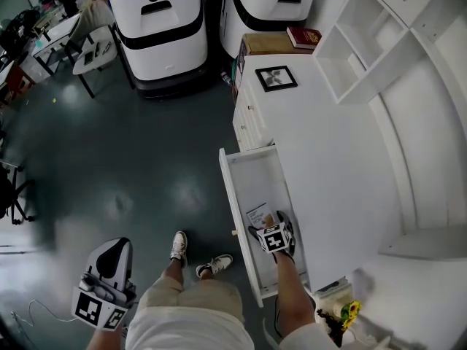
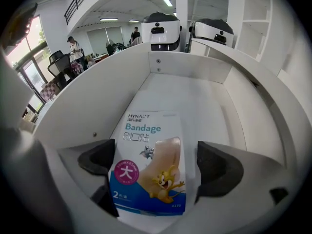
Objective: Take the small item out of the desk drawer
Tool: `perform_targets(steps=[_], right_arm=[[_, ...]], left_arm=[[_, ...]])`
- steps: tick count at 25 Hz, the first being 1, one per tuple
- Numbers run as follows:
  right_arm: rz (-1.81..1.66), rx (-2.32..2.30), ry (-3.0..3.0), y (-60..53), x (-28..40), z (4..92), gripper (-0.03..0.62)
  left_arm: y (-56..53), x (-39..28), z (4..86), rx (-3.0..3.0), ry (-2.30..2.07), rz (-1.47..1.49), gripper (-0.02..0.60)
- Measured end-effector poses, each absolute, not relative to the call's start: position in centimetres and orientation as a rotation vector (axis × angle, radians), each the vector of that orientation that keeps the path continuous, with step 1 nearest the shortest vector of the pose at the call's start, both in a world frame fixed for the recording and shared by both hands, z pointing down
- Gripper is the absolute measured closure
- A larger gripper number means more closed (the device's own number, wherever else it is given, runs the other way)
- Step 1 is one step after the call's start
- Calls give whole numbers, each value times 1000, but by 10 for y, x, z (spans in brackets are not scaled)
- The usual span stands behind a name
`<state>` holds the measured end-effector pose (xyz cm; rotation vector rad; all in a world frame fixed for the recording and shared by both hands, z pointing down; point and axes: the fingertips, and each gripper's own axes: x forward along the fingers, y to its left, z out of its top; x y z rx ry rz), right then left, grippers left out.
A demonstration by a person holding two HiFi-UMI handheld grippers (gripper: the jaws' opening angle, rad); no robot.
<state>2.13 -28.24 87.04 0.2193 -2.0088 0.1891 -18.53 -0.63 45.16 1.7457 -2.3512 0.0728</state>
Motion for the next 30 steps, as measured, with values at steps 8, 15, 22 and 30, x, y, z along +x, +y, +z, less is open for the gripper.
perform_targets(steps=[8,15,22,30], right_arm=[[192,213,-2011,-281,23,871,56],[185,209,-2020,-282,21,871,57],[187,208,-2006,-279,22,870,80],[197,221,-1999,-271,25,868,148]], left_arm=[[-16,-184,452,1765,-2330,83,566],[-23,-183,455,1778,-2314,90,566],[-30,-186,453,1797,-2301,80,566],[-36,-190,448,1825,-2294,81,566]])
